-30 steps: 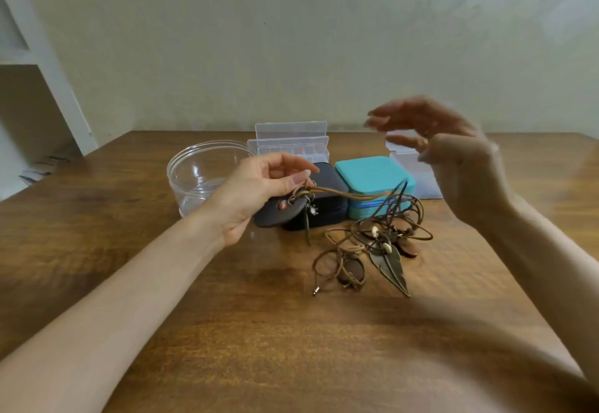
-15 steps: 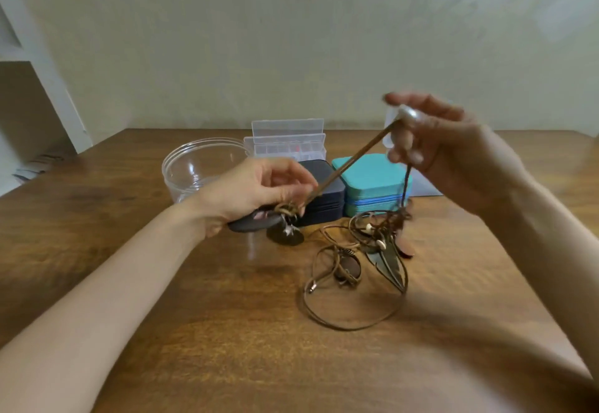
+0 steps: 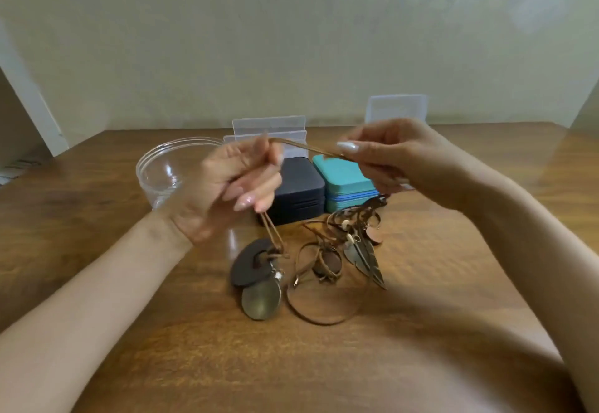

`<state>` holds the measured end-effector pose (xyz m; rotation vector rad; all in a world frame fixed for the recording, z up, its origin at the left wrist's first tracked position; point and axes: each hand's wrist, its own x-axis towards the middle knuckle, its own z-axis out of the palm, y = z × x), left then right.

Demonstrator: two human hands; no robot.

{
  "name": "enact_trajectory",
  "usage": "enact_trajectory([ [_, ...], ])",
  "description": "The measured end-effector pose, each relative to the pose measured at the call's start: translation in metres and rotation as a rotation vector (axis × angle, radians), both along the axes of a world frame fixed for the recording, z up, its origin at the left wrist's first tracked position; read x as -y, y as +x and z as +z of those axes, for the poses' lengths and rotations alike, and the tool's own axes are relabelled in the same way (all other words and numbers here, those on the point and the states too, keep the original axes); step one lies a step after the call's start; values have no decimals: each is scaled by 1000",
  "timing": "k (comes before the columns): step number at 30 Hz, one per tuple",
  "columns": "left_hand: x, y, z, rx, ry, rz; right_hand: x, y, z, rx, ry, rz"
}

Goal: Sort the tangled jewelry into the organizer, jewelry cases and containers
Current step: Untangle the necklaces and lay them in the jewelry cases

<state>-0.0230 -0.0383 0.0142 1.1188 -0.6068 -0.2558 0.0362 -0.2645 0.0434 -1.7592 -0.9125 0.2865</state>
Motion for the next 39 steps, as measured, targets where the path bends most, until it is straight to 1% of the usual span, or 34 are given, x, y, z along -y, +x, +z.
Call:
enact_trajectory([
  [1, -6, 2, 2, -33, -112, -96, 7, 3, 1, 34, -115, 24],
  [2, -10, 3, 4, -71, -210, -170, 11, 6, 1, 39, -187, 68],
  [3, -14, 3, 6, -104, -274, -176, 13, 8, 0, 10, -189, 118],
  [4, -17, 1, 8, -125, -288, -129, 13, 9, -1, -46, -122, 167],
  [5, -20, 0, 8, -124, -273, -92, 12, 9, -2, -103, -12, 211],
  [6, -20, 1, 7, -101, -220, -71, 10, 10, -3, -149, 113, 246],
  [7, -17, 0, 5, -56, -98, -22, 8, 11, -5, -184, 228, 259],
  [8, -12, -4, 6, 7, 97, 66, 5, 11, -6, -200, 305, 251],
  [9, -7, -7, 5, 89, 304, 155, 3, 10, -6, -185, 329, 225],
  [10, -1, -9, 4, 135, 469, 212, 0, 8, -7, -132, 298, 187],
  [11, 5, -10, 3, 140, 569, 244, -4, 5, -8, -56, 219, 143],
  [13, 18, -8, 6, 126, 642, 297, -10, -2, -10, 111, 6, 49],
  [14, 24, -6, 10, 144, 681, 346, -12, -5, -10, 174, -67, 18],
  [15, 28, -3, 15, 177, 729, 391, -13, -7, -9, 214, -103, -3],
  [17, 34, 1, 26, 232, 798, 429, -10, -7, -6, 237, -104, -36],
  [18, 36, 3, 29, 240, 779, 436, -6, -5, -3, 213, -77, -41],
  [19, 35, 5, 31, 236, 714, 442, -2, -3, -1, 151, -22, -19],
  [22, 25, 10, 24, 182, 411, 489, 8, 4, 3, -100, 257, 195],
  [24, 13, 16, 18, 118, 238, 589, 10, 8, 3, -149, 346, 240],
  [26, 0, 22, 13, 32, 91, 722, 9, 11, 1, -153, 354, 206],
  [28, -6, 26, 10, -24, -9, 843, 7, 13, -2, -148, 325, 195],
  [30, -3, 24, 8, -43, 14, 947, 8, 13, -5, -201, 275, 216],
  [31, 0, 23, 6, -34, 83, 982, 7, 13, -5, -233, 251, 219],
  [33, 8, 21, 6, 41, 301, 1005, 5, 11, -6, -226, 190, 165],
  [34, 11, 20, 4, 109, 415, 1013, 4, 10, -7, -198, 144, 122],
  [35, 14, 19, 1, 228, 544, 1055, 2, 9, -9, -168, 91, 85],
  [36, 15, 18, -1, 423, 706, 1125, -1, 7, -11, -132, 34, 63],
  [37, 16, 17, -1, 663, 886, 1184, -4, 4, -13, -93, -29, 58],
  [38, 18, 15, 0, 885, 1035, 1184, -8, 2, -16, -59, -89, 53],
  [39, 21, 12, 1, 1030, 1132, 1118, -11, 0, -18, -35, -134, 38],
])
